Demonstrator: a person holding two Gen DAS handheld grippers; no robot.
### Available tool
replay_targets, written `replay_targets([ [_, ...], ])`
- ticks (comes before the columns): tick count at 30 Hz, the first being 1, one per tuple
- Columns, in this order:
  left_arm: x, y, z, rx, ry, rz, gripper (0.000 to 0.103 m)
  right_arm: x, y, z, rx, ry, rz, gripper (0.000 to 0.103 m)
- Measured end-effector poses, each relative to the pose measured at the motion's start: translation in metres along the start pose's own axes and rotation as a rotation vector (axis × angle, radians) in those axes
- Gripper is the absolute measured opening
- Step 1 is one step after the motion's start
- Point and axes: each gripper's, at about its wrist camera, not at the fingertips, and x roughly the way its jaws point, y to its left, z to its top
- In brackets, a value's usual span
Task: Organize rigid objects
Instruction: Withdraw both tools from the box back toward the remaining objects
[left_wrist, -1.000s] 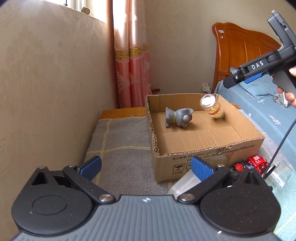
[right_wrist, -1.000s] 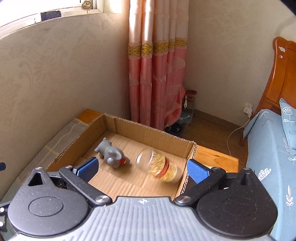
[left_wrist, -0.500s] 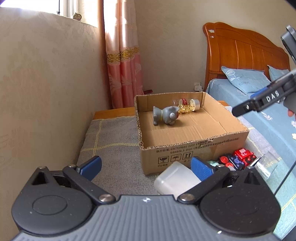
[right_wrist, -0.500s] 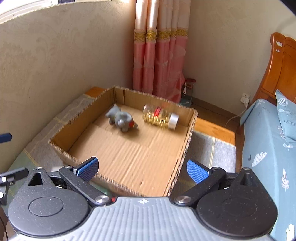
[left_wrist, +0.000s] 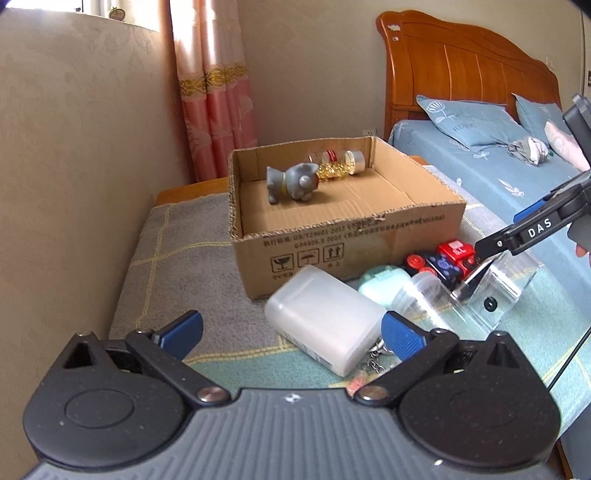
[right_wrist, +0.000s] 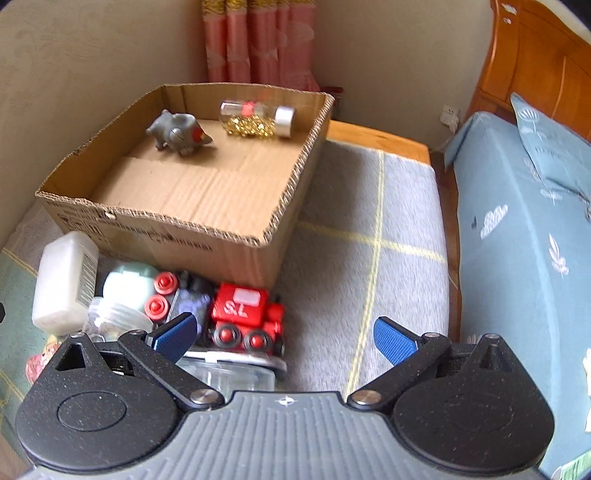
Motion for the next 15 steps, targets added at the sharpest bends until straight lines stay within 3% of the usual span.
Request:
replay_targets([
  [10,0.003,-0.011,-0.005,0.026,0.022,-0.028,0.102,-0.031,-0.006,-0.058,0.056,-0.037,-0.008,0.103],
  [15,0.007,-0.022,-0.013,0.060,0.039,-0.086,0.102,-0.047,0.000,-0.091,0.057,-0.086,0.090,0.103],
])
